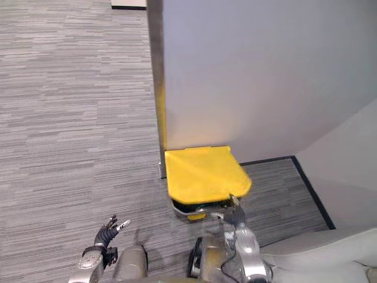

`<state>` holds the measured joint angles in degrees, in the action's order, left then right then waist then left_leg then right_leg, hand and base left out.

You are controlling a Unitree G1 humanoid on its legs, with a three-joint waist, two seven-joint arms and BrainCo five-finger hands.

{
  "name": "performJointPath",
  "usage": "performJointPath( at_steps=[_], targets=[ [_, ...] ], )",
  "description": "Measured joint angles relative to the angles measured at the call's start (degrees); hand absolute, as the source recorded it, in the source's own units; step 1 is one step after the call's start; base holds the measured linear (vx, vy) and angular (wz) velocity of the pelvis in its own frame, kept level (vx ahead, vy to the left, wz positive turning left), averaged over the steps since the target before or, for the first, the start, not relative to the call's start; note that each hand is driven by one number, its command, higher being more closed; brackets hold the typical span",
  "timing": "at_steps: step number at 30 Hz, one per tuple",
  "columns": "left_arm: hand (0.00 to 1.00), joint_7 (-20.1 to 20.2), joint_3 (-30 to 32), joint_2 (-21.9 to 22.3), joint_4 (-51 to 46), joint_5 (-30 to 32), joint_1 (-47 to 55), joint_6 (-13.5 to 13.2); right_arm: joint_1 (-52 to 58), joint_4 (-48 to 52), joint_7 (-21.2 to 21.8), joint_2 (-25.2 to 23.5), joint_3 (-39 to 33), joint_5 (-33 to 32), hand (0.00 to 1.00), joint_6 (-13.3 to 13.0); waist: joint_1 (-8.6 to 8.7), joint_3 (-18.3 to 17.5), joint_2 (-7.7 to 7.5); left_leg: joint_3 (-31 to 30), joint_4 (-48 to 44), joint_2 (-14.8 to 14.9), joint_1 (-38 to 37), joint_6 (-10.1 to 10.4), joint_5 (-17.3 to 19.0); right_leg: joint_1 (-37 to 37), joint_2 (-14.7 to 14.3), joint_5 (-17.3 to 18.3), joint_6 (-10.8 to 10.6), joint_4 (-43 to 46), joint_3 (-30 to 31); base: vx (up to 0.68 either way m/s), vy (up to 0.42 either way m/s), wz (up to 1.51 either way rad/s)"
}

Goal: Gather rubbish on tea table into small bin, then transfer packed bag to large trash can.

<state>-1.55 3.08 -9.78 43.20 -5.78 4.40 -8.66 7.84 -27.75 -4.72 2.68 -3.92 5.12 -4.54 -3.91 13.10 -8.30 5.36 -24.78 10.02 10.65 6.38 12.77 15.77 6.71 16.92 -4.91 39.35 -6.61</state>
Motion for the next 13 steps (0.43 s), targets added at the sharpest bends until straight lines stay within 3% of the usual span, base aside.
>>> performJointPath(
  at_steps=[1,2,3,6,9,13],
  targets=[
    [0.00,0.0,0.2,0.5,-0.2,0.0,-0.3,0.1,0.5,0.0,0.0,0.1,-0.7,-0.3,0.00,0.0,0.11,-0.2,0.32,0.1,0.4,0.0,0.5,0.3,-0.5,-0.9,-0.8,1.1,0.8,-3.3,0.0,-0.06,-0.224,-0.25],
    [0.00,0.0,0.5,2.5,-0.2,0.0,-1.0,0.3,0.5,-0.4,-0.1,0.2,-1.5,-0.7,0.00,0.0,0.00,-0.5,1.88,0.2,2.1,1.2,0.7,0.5,-1.8,-1.5,-2.6,0.1,3.4,-7.4,-0.1,-0.04,-0.167,-0.35],
    [0.00,0.0,0.5,4.4,-0.3,0.0,-0.8,0.5,0.6,-1.3,-0.2,1.0,-2.8,-1.2,0.00,0.0,0.13,-1.4,3.36,0.3,5.1,1.8,0.0,0.6,-3.5,-1.8,-4.1,-1.8,4.2,-10.7,0.2,-0.03,-0.138,-0.45],
    [0.00,-0.2,0.4,6.7,-0.1,-0.1,-0.4,0.5,0.4,-7.9,-0.3,2.8,-3.5,-2.9,0.00,0.0,0.26,-3.1,5.75,0.9,13.5,2.2,-3.8,0.8,-8.4,-3.7,-5.8,-4.9,4.9,-16.3,0.5,-0.01,-0.077,-0.18],
    [0.00,-1.2,1.7,6.7,0.9,-0.2,0.0,0.5,0.3,-10.7,-0.2,3.3,-4.6,-3.1,0.00,0.0,0.18,-3.9,6.95,1.2,16.2,1.9,-5.5,0.9,-9.7,-4.9,-5.8,-5.7,4.8,-18.0,0.6,0.00,0.000,0.00],
    [0.00,-1.4,2.2,6.1,2.3,-0.2,1.1,0.6,-0.1,-13.3,-0.2,3.3,-4.8,-3.6,0.00,-0.1,0.09,-4.3,7.01,1.2,16.9,1.0,-6.6,0.8,-9.9,-6.8,-5.1,-6.4,4.0,-19.8,0.5,0.02,0.056,0.06]
  ],
)
